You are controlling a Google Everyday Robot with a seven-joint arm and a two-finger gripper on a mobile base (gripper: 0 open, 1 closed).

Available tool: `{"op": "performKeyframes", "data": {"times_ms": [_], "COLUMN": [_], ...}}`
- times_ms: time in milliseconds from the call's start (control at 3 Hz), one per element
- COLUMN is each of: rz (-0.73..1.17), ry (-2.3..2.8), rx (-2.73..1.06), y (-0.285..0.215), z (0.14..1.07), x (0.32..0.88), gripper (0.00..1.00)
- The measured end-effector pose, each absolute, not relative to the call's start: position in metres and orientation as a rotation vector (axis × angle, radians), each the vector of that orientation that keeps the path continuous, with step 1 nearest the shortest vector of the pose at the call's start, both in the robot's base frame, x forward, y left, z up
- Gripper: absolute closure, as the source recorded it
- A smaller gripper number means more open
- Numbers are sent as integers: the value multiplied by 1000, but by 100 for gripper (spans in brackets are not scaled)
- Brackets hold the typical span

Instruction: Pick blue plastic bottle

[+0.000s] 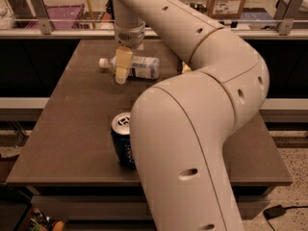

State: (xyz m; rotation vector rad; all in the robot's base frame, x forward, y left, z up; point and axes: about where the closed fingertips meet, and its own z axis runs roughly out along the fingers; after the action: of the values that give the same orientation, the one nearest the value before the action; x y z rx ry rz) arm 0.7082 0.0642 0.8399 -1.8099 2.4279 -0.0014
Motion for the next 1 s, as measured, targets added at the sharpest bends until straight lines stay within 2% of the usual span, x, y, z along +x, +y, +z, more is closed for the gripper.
{"op": "performKeyframes", "data": {"times_ms": [333,1000], "rz": [-4,-17], "ry": [2419,2400], "rx": [-1835,-1851], "y": [69,79], "z": [834,826], "x": [707,707], "gripper": [17,64]}}
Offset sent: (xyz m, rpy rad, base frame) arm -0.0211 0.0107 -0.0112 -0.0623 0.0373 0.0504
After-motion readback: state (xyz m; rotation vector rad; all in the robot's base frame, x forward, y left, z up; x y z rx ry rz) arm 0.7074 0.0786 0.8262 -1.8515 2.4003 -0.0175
